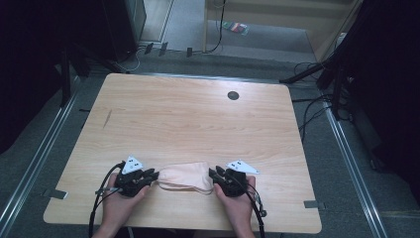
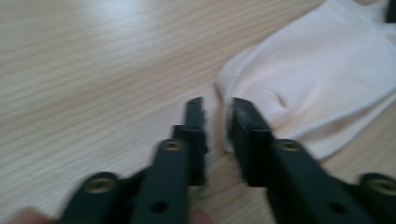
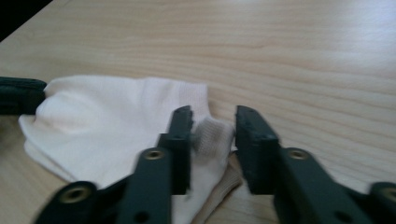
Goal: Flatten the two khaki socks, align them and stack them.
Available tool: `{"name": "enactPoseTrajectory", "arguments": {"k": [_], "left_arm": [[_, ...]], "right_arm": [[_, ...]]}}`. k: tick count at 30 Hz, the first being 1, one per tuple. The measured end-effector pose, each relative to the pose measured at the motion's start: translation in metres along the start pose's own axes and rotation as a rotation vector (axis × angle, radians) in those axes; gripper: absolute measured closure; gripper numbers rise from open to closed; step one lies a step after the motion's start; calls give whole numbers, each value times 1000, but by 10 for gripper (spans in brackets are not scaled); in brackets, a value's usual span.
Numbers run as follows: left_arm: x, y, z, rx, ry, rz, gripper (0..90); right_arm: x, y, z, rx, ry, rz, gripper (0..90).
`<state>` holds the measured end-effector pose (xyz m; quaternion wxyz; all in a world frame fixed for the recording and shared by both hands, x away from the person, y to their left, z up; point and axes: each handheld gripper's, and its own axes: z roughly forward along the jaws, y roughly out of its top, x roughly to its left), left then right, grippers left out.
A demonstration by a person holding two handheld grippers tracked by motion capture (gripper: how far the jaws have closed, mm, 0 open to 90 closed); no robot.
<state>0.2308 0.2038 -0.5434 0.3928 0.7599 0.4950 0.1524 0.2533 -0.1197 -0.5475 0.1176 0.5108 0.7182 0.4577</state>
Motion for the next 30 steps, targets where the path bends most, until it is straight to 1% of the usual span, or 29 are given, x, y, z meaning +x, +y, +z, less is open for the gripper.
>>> {"name": "enactPoseTrajectory", "arguments": {"k": [1, 2, 3, 4, 5, 6, 7, 8, 9, 10, 11, 13, 14, 16, 18, 20, 22, 24, 26, 27, 29, 30], "left_arm": [[1, 1, -3, -21, -1, -13, 622], [4, 3, -9, -60, -19, -36, 631], [5, 4, -12, -85, -35, -42, 684], [5, 7, -15, -108, -68, -43, 740], [3, 12, -16, -122, -115, -33, 802], [1, 14, -15, -115, -147, -20, 848], [-3, 18, -11, -96, -161, 5, 876], [-9, 20, -6, -74, -161, 36, 900], [-11, 21, -2, -63, -158, 43, 900], [-13, 22, 4, -44, -155, 42, 900], [-14, 22, 9, -28, -149, 36, 900], [-12, 20, 19, -1, -130, 27, 900], [-11, 18, 22, 9, -122, 20, 900], [-7, 15, 27, 21, -119, 3, 900], [-5, 15, 28, 21, -120, 0, 900], [-3, 15, 29, 24, -122, -9, 900], [-2, 15, 30, 19, -120, -12, 900], [-1, 16, 30, 21, -124, -20, 900], [1, 16, 30, 26, -125, -28, 900], [1, 16, 30, 23, -126, -29, 900], [5, 15, 29, 23, -140, -53, 900], [8, 15, 29, 19, -161, -77, 900]], "right_arm": [[2, 2, -6, -25, -4, 9, 661], [3, 3, -9, -45, 2, 4, 698], [9, 4, -14, -65, 21, 9, 746], [14, 5, -16, -72, 36, 4, 778], [22, 5, -16, -69, 63, -4, 811], [34, 4, -12, -50, 105, -20, 837], [41, 4, -8, -34, 128, -28, 852], [51, 3, -2, -7, 159, -43, 866], [62, 2, 7, 20, 179, -60, 883], [67, 1, 13, 31, 184, -73, 887], [74, 0, 20, 50, 186, -82, 896], [84, -1, 33, 73, 195, -84, 900], [89, -2, 39, 85, 193, -98, 900], [94, -6, 47, 125, 197, -115, 900], [96, -9, 51, 155, 197, -142, 900], [96, -11, 49, 160, 197, -156, 900], [99, -13, 46, 160, 189, -196, 900], [101, -17, 43, 144, 170, -239, 900], [103, -20, 41, 135, 157, -251, 900], [106, -21, 40, 137, 138, -262, 900], [108, -21, 40, 135, 118, -289, 900], [109, -21, 40, 140, 116, -289, 900]]}}
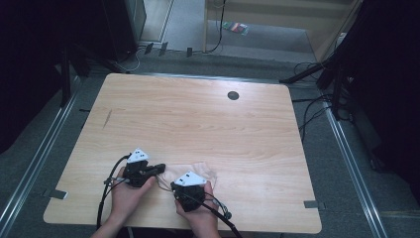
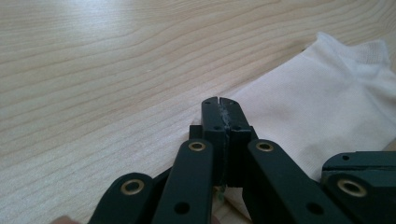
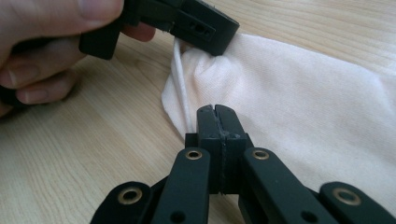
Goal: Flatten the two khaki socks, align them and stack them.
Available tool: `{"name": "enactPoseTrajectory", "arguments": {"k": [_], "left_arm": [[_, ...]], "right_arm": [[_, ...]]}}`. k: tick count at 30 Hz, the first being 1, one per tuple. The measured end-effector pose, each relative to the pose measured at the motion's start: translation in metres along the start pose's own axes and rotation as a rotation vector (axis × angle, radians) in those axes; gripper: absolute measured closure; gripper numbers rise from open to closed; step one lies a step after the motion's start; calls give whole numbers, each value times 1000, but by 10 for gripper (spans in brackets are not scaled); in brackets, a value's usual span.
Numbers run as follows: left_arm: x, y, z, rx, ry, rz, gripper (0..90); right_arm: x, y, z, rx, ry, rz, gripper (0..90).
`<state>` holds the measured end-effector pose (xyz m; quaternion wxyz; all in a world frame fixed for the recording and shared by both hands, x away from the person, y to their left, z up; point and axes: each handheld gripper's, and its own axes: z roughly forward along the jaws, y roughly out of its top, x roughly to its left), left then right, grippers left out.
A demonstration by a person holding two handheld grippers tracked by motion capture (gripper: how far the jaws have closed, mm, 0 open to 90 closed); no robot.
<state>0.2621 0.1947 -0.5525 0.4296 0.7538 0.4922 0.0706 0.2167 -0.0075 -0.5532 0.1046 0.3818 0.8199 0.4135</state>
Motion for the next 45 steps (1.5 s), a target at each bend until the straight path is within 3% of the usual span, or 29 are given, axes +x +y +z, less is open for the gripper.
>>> {"name": "enactPoseTrajectory", "arguments": {"k": [2, 3, 6, 9, 12, 16, 18, 22, 25, 27, 32, 35, 38, 39, 40, 43, 45], "left_arm": [[5, -1, 0, -3, -32, -24, 900], [5, -1, -1, -4, -28, -29, 900], [5, -1, -1, -4, -33, -35, 900], [6, -1, -1, -2, -44, -45, 900], [8, -1, -1, 1, -53, -55, 900], [8, -1, -1, -1, -51, -54, 900], [8, 0, 0, -1, -51, -50, 900], [8, 0, -1, -5, -43, -46, 900], [8, -3, -8, -12, -12, -8, 894], [9, -6, -15, -9, -17, 4, 868], [16, -15, -23, -5, -6, -15, 838], [14, -16, -22, 9, 2, -5, 853], [11, -16, -21, 6, 26, 13, 887], [11, -15, -20, 5, 33, 23, 892], [10, -16, -20, 2, 35, 26, 893], [9, -16, -19, -6, 44, 31, 893], [9, -15, -19, -6, 51, 34, 894]], "right_arm": [[-4, 4, 0, 27, 24, 43, 900], [-6, 7, -1, 34, 35, 79, 900], [-3, 19, -2, -60, 85, 126, 900], [4, 26, 9, -39, 89, 93, 900], [11, 30, 22, -18, 108, 103, 900], [15, 24, 33, 24, 118, 83, 900], [15, 22, 33, 15, 126, 85, 900], [22, 19, 31, 6, 94, 14, 900], [25, 20, 30, 10, 70, 12, 900], [24, 19, 30, 9, 79, 27, 900], [23, 17, 30, -2, 78, 23, 900], [23, 17, 30, -3, 78, 29, 900], [17, 18, 30, 2, 126, 75, 900], [10, 18, 28, 4, 166, 131, 900], [5, 19, 25, -14, 175, 151, 900], [-16, 28, 4, -106, 121, 186, 900], [-33, 31, -4, -120, 50, 187, 900]]}}
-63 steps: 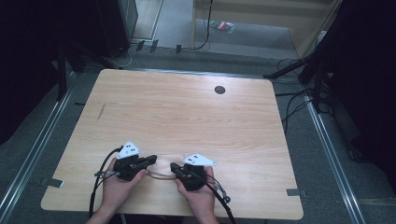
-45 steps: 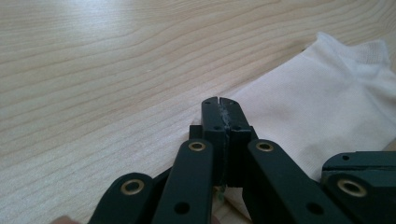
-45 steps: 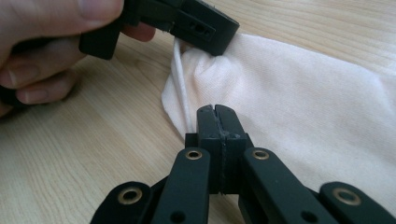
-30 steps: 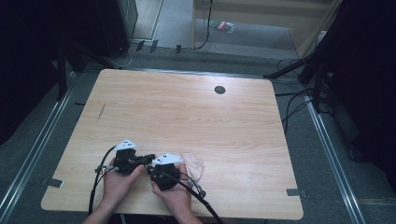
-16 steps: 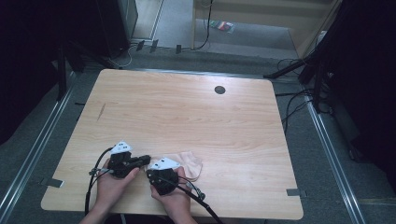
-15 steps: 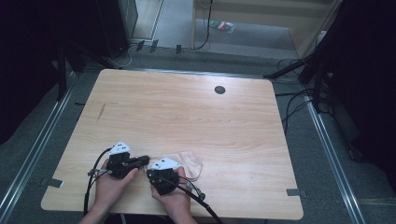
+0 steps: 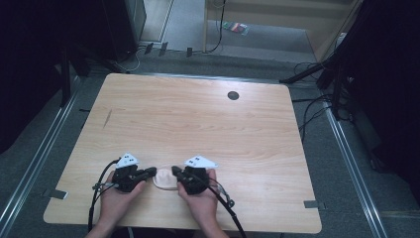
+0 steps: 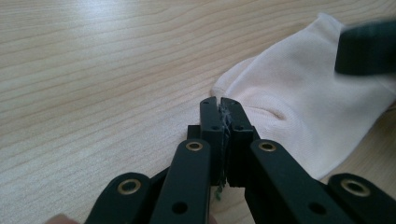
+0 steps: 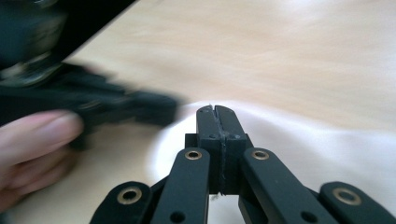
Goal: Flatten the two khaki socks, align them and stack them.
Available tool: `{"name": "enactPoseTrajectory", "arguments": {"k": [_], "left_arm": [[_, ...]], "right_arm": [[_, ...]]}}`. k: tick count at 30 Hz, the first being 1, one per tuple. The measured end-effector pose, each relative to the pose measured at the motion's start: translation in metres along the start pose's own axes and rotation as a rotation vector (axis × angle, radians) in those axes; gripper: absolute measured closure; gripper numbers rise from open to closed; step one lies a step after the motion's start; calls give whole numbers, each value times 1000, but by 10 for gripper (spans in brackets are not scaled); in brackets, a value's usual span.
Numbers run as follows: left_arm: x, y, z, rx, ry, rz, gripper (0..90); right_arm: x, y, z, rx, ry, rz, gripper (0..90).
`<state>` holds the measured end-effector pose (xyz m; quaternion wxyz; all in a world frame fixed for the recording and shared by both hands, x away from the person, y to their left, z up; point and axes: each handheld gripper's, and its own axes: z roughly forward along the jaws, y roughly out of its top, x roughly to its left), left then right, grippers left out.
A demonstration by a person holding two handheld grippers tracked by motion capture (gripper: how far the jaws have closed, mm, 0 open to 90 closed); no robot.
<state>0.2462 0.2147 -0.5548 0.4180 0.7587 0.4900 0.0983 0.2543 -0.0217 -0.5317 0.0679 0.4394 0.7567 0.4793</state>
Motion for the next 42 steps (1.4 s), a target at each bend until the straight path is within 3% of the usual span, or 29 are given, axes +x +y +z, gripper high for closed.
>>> {"name": "enactPoseTrajectory", "arguments": {"k": [4, 9, 15, 17, 20, 24, 27, 29, 32, 33, 35, 42], "left_arm": [[-1, 0, 1, -3, 9, 11, 900], [-1, 1, 2, -4, 8, 18, 900], [0, 1, 2, -8, 4, 12, 900], [0, 1, 2, -8, 2, 11, 900], [5, 1, 2, 1, -51, -19, 900], [10, -1, -5, -62, -118, -34, 881], [11, -2, -13, -129, -136, -28, 755], [10, -2, -16, -173, -108, -11, 595], [12, -1, -21, -195, -57, -9, 358], [13, -1, -23, -203, -33, -12, 284], [17, -1, -27, -213, -27, -24, 177], [35, -7, -48, -279, 26, -48, 132]], "right_arm": [[-32, -3, -14, 2, -96, 32, 900], [-54, -16, -29, 29, -176, 23, 900], [-65, -20, -40, 27, -196, 22, 900], [-70, -18, -46, 10, -174, 49, 900], [-77, -17, -54, -17, -159, 76, 900], [-87, -16, -66, -59, -152, 63, 824], [-93, -16, -74, -101, -148, 50, 636], [-98, -16, -79, -125, -189, 28, 431], [-105, -16, -84, -126, -202, 30, 241], [-108, -17, -87, -124, -200, 33, 204], [-115, -18, -93, -124, -195, 46, 149], [-137, -23, -115, -144, -213, 54, 139]]}}
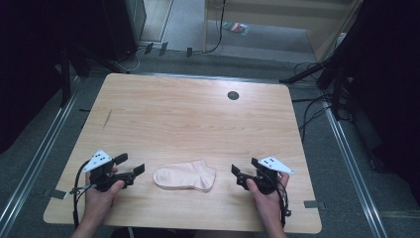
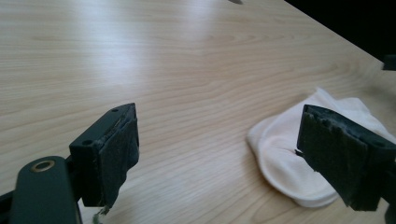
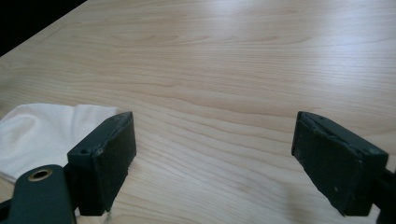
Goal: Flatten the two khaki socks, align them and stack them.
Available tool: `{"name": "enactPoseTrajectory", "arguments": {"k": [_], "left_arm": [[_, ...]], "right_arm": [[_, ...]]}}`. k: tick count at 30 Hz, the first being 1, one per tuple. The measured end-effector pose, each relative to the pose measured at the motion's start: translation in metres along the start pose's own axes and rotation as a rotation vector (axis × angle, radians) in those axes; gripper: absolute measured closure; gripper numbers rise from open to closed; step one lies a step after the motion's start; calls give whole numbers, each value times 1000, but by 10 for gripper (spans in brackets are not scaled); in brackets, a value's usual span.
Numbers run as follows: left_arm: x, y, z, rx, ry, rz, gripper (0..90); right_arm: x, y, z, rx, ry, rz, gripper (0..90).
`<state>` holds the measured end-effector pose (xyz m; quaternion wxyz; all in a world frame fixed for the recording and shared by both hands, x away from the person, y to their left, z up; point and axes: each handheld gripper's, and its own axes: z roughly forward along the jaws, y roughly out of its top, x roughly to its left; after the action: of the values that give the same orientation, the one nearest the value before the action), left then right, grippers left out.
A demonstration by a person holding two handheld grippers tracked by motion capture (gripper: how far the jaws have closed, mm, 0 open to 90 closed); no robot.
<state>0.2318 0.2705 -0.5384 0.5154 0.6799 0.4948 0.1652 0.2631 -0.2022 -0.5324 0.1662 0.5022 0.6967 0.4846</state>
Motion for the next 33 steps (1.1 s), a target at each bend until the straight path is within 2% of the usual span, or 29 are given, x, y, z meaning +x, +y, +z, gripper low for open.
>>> {"name": "enactPoseTrajectory", "arguments": {"k": [2, 4, 6, 8, 10, 16, 21, 23, 29, 33], "left_arm": [[6, -2, -6, -15, -4, -27, 133], [11, -4, -10, -20, -6, -34, 132], [14, -7, -13, -6, 20, -21, 132], [18, -9, -16, 5, 27, -24, 133], [21, -10, -18, 6, 40, -34, 133], [28, -12, -27, 10, 89, -24, 133], [32, -14, -35, 11, 126, 2, 133], [34, -17, -41, 17, 152, 28, 133], [48, -23, -61, 25, 207, 33, 132], [58, -24, -74, 10, 264, 25, 133]], "right_arm": [[-8, -1, -7, -9, -15, -5, 139], [-16, -2, -15, -20, -28, 5, 139], [-24, -4, -21, -25, -38, 16, 139], [-32, -6, -27, -25, -55, 22, 139], [-39, -9, -33, -27, -67, 32, 139], [-56, -18, -49, -19, -112, 38, 139], [-65, -21, -59, -27, -132, 46, 139], [-67, -23, -62, -29, -137, 47, 139], [-77, -27, -71, -34, -168, 57, 139], [-82, -30, -74, -27, -199, 35, 140]]}}
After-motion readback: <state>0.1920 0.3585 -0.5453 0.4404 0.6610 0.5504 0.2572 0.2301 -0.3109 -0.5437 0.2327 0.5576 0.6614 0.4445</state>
